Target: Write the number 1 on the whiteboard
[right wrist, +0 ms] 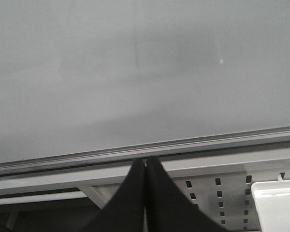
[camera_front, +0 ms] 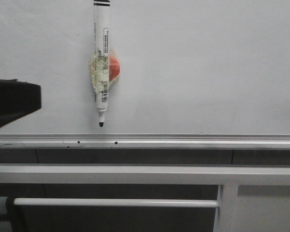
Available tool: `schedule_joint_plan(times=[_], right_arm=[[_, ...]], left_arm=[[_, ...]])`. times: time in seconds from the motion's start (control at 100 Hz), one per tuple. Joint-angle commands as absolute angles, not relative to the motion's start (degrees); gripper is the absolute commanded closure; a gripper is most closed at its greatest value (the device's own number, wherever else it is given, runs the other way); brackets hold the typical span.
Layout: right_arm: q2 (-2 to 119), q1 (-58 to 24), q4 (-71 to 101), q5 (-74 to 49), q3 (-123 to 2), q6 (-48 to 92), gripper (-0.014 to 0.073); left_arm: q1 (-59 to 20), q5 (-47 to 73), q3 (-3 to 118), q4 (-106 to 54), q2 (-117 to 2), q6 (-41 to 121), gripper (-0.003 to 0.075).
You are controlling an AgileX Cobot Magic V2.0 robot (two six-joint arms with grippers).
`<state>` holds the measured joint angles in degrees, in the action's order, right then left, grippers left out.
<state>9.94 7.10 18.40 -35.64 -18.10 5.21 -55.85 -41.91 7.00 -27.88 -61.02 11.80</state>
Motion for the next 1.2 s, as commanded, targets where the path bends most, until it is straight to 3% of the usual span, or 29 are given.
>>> schedule_joint_plan(times=[0.0,0.25,0.46,0.61,1.19], right_arm=[[11.1,7.1,19.5,-31.9,-19.6,6.6,0.0657],[11.1,5.3,19.5,-31.9,-19.6,6.6,0.0657],[11.1,3.7,19.5,-31.9,-19.6,6.6,0.0657],[11.1,3.7,19.5,-31.9,-19.6,6.6,0.0657],[11.1,1.5,19.5,-31.8,-19.6,6.6,0.0657]], left_arm=[[-59.2,-56.5,8.6,-29.9,-66.9,9.6,0.0176],[-65.3,-79.2,8.6,-31.0,-84.6,-3.3,0.0176],[-65.5,-79.2,10.4,-29.5,-88.7,-7.6,0.0178],[-65.5,-79.2,13.7,-29.5,-89.1,-7.3,0.0231],[-65.4,-79.2,20.0,-30.7,-92.8,-3.1,0.0247]])
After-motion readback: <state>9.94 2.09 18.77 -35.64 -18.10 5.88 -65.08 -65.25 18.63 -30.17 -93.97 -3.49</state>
